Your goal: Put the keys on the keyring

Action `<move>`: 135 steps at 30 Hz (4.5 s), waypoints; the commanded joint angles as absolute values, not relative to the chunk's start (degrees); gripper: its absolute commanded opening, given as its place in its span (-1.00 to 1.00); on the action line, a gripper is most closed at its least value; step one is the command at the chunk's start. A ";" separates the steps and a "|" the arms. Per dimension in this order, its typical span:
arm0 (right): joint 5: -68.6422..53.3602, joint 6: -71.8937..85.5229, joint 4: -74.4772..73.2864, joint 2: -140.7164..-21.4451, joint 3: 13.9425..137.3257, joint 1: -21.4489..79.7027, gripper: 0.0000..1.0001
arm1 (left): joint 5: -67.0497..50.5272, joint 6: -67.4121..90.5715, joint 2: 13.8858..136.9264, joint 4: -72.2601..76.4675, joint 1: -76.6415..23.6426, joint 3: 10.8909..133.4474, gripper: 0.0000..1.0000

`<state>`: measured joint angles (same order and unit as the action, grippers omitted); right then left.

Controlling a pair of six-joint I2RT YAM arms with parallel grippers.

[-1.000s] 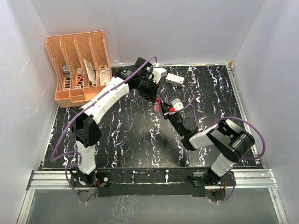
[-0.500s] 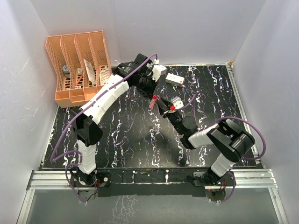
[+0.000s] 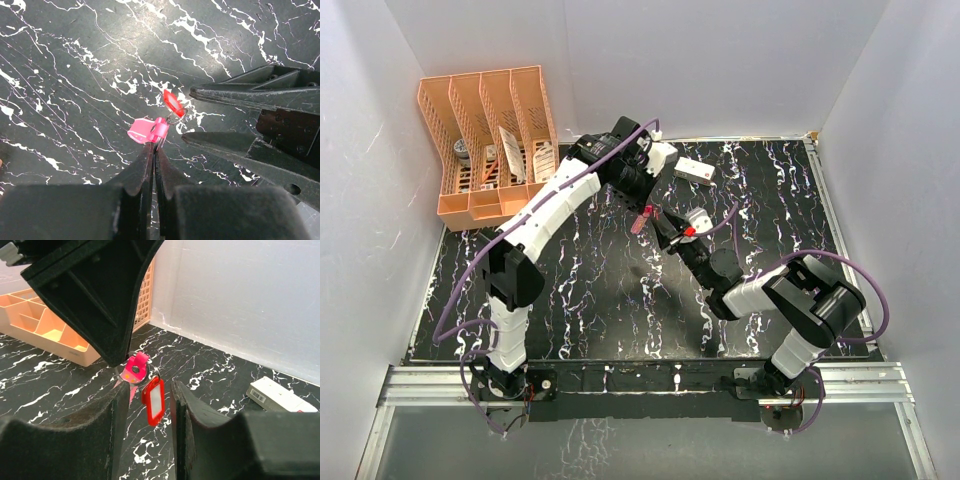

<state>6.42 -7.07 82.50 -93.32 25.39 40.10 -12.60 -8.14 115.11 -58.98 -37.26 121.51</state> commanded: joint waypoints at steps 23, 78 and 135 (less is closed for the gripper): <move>7.69 -5.23 57.26 -79.17 32.13 38.22 0.02 | -13.35 -9.74 111.86 -60.02 -37.45 121.90 -1.00; -37.53 3.79 53.22 -88.84 43.59 23.39 -0.09 | -19.59 -17.97 105.46 -57.11 -37.77 113.97 -1.00; -20.04 32.88 76.89 -85.09 34.60 23.38 -1.00 | -17.55 22.05 72.58 36.42 -33.53 51.88 0.30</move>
<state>-21.43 29.61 71.07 -87.55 34.96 23.55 -11.68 14.70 73.21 22.22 -35.75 52.42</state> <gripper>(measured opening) 0.052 0.662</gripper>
